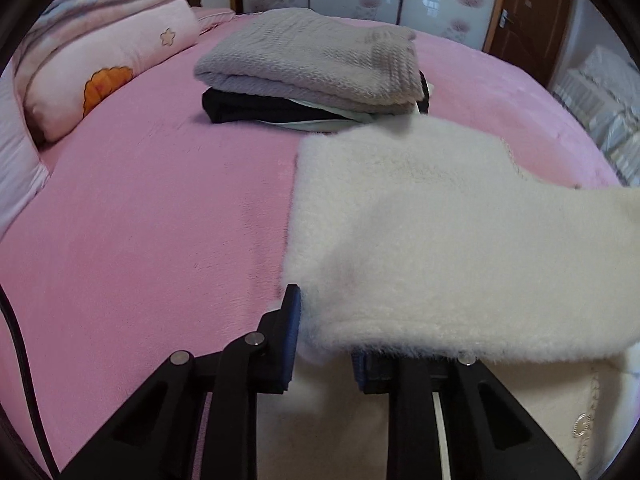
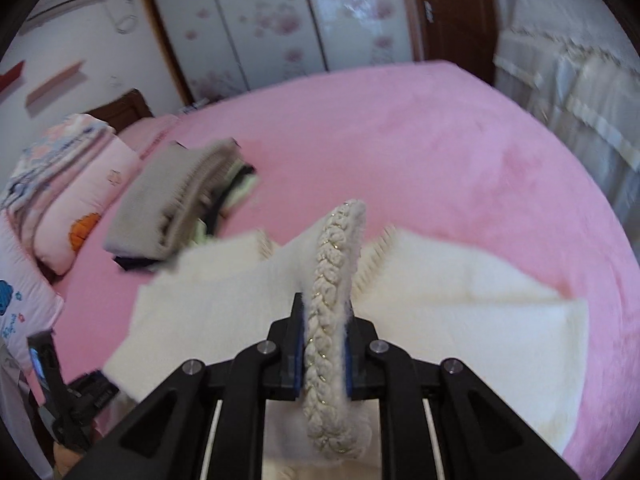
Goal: Fold large clothes
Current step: 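Fold the trimmed front panel over the sleeve with the right gripper and release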
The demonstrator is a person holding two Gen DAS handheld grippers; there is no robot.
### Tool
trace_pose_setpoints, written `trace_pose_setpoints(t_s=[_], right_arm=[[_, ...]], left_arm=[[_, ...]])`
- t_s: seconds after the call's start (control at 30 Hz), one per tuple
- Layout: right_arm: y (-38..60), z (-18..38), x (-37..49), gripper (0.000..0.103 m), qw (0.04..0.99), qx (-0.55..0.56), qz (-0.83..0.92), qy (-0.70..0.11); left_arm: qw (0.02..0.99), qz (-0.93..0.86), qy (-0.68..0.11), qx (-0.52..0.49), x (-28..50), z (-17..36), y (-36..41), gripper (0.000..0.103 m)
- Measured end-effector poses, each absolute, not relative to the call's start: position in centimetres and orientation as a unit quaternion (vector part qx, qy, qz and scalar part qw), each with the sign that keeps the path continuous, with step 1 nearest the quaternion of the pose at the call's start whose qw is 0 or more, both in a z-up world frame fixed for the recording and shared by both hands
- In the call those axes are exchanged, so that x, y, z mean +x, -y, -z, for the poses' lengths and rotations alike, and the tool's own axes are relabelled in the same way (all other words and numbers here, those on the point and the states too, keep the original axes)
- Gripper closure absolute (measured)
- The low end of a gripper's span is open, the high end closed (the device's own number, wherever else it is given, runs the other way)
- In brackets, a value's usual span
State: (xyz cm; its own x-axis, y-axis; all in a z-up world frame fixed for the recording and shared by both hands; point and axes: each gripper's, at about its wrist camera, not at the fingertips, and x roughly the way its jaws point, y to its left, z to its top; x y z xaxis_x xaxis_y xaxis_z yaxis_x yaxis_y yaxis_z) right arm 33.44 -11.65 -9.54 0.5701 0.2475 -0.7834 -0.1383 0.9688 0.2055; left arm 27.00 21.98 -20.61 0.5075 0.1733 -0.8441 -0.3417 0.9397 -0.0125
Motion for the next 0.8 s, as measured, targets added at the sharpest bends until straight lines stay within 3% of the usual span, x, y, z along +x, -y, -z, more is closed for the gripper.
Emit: trace_pose_setpoints(t_s=[0.17, 0.4, 0.57, 0.6, 0.67, 0.7, 0.8], right_arm=[[13.2, 15.3, 33.7, 0.090, 0.861, 0.083, -0.082, -0.496], [11.7, 12.5, 33.0, 0.090, 0.901, 0.042, -0.101, -0.421], [11.3, 16.0, 35.2, 0.089, 0.871, 0.015, -0.080, -0.485], [11.4, 17.3, 35.5, 0.088, 0.858, 0.014, -0.079, -0.508], [12.2, 17.7, 35.4, 0.082, 0.851, 0.030, -0.088, -0.517], [12.6, 17.3, 35.1, 0.081, 0.850, 0.040, -0.093, -0.517], [13.8, 15.3, 34.4, 0.064, 0.854, 0.064, -0.113, -0.504]], left_arm=[[0.859, -0.148, -0.486, -0.056, 27.2, 21.1, -21.1, 0.083], [0.860, -0.150, -0.485, -0.040, 27.2, 21.3, -20.7, 0.083], [0.857, -0.148, -0.494, 0.015, 27.0, 22.0, -19.5, 0.079], [0.854, -0.142, -0.500, 0.028, 27.0, 22.0, -19.3, 0.074], [0.849, -0.108, -0.516, 0.041, 26.8, 21.7, -19.2, 0.055], [0.847, -0.083, -0.523, 0.037, 26.5, 21.4, -19.3, 0.039], [0.842, 0.008, -0.540, -0.003, 25.5, 19.6, -20.2, 0.035]])
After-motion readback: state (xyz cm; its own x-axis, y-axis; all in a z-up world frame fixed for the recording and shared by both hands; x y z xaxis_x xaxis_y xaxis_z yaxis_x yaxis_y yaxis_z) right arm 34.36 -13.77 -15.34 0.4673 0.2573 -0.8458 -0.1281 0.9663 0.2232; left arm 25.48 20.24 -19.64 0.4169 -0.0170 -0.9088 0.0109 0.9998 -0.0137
